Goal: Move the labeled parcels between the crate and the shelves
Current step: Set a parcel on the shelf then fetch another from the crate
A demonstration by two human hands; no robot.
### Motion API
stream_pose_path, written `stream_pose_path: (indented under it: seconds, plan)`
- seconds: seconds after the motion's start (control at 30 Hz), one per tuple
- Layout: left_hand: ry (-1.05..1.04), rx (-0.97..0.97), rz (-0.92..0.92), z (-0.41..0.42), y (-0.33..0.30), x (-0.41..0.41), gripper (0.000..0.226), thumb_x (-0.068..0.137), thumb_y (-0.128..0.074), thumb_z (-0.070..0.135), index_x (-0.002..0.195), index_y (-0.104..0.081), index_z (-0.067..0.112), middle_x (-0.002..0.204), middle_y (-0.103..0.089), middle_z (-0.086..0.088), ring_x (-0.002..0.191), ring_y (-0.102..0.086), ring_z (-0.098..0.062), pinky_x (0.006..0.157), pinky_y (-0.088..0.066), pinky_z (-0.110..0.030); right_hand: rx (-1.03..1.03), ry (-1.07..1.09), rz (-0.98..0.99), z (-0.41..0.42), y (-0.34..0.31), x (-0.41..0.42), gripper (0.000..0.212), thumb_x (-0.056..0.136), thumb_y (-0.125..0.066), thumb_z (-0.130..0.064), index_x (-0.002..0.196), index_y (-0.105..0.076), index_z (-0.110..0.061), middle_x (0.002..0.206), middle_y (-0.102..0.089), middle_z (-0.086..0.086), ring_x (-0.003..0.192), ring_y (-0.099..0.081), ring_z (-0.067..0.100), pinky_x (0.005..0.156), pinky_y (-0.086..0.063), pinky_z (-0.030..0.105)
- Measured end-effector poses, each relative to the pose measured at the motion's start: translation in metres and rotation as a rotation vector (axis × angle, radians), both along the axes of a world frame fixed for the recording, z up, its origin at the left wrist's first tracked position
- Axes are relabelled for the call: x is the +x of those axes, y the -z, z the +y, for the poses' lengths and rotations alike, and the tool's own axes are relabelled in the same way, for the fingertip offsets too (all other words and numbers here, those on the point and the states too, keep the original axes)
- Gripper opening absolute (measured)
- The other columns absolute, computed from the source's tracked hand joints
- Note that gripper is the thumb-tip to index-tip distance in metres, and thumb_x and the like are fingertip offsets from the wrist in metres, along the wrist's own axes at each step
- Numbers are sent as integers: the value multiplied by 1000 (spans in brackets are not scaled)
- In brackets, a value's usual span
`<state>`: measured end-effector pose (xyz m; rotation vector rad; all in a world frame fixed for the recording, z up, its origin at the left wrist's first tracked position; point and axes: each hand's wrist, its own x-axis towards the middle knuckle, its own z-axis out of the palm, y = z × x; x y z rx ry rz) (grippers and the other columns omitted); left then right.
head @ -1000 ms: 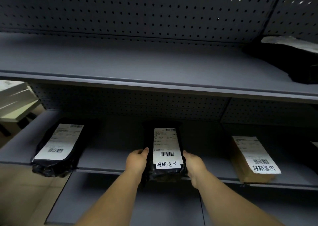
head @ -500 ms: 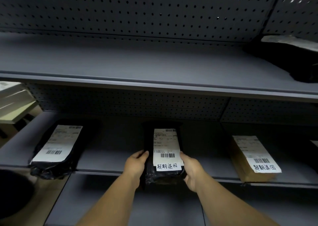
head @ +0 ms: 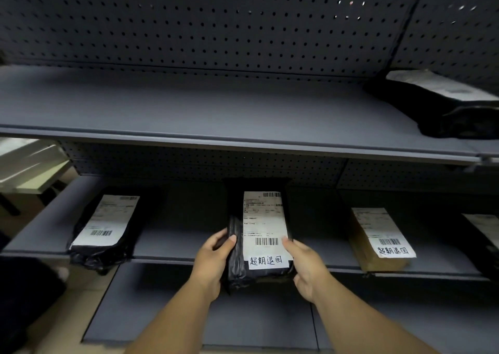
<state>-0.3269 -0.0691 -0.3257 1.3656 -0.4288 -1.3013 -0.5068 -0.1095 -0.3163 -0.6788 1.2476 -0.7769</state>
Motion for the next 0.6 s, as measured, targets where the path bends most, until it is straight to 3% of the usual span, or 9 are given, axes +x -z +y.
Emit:
stream_pose_path:
  seconds: [0.1, 0.27, 0.4, 0.6]
  plan:
    - [-2, -34, 14, 14, -8, -5, 23, 86, -67, 18, 107, -64, 26, 112, -69, -2, 96, -69, -20, 81, -55, -36, -2, 7, -35, 11, -10, -6, 15, 93, -58, -25, 98, -69, -18, 105, -74, 5, 110, -63, 25, 111, -34, 47]
    - [0, -73, 16, 34, -20, -14, 22, 86, -67, 14, 102, -66, 29, 109, -70, 0, 90, -71, -16, 74, -56, -33, 6, 18, -58, 29, -25, -19, 19, 90, -61, -28, 101, -71, -14, 101, -75, 6, 106, -65, 28, 111, -33, 51]
    - [17, -90, 34, 47, -27, -20, 24, 85, -67, 11, 105, -66, 25, 103, -73, 1, 84, -73, -13, 62, -57, -25, -15, 40, -117, 42, -37, -26, 25, 91, -61, -23, 108, -67, -5, 99, -75, 12, 97, -70, 30, 96, -50, 50]
    - [31, -119, 28, 65, -33, -26, 23, 84, -68, 10, 103, -67, 24, 97, -75, 1, 83, -73, -15, 58, -56, -22, 6, 8, -154, 62, -49, -36, 29, 88, -65, -21, 109, -65, -1, 104, -72, 18, 100, -68, 33, 96, -49, 52]
